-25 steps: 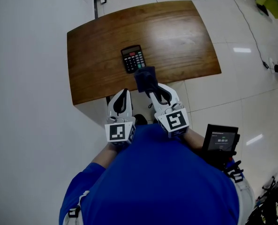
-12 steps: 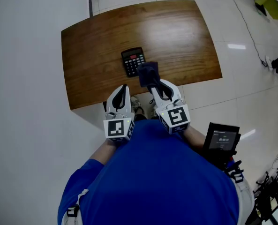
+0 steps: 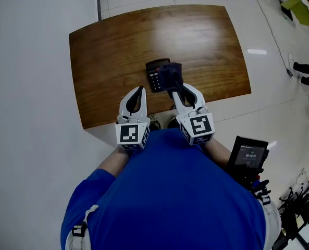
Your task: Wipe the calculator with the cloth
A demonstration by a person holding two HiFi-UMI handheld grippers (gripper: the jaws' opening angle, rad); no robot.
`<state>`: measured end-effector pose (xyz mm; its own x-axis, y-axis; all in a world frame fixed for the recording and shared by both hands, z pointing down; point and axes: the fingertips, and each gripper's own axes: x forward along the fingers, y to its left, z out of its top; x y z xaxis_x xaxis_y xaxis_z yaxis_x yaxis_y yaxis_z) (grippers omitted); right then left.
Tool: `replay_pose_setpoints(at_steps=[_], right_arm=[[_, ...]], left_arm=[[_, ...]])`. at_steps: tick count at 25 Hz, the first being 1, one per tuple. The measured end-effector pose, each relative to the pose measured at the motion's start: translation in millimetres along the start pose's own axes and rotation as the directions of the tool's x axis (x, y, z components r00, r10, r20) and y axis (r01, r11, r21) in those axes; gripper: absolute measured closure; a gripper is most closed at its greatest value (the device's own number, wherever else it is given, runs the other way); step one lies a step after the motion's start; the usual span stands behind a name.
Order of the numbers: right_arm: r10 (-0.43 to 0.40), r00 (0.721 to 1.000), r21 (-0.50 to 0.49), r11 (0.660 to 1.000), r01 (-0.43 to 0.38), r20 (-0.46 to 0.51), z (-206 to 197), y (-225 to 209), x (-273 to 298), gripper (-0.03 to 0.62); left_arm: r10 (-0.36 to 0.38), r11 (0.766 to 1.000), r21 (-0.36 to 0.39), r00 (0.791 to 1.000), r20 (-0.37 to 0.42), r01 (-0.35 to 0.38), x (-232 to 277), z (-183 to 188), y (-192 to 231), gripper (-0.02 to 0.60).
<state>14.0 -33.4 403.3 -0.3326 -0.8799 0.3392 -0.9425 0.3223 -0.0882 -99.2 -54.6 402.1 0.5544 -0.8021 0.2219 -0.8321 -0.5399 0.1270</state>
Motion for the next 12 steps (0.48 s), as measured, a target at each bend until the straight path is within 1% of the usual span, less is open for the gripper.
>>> replay_pose_setpoints(at_steps=[5,8,12], right_arm=[[-0.004,1.0,0.002,1.0,0.004,-0.011,8,3,9,0.531],[-0.002,1.0,-0.001,1.0,0.002,-0.014,4,2,7,0.531],[0.013,0.999,0.001,1.0,-0.013,-0.041,1,8,1,0.531]], left_arm=[[-0.006,1.0,-0.014,1.0,-0.009,0.006,1,7,7,0.575],[-0.007,1.0,-0.015,1.0,-0.028,0.006,-1,1,3,0.575],[0.021,1.0,-0.001,0.999,-0.041,-0.021,-13,-6,0,0.575]])
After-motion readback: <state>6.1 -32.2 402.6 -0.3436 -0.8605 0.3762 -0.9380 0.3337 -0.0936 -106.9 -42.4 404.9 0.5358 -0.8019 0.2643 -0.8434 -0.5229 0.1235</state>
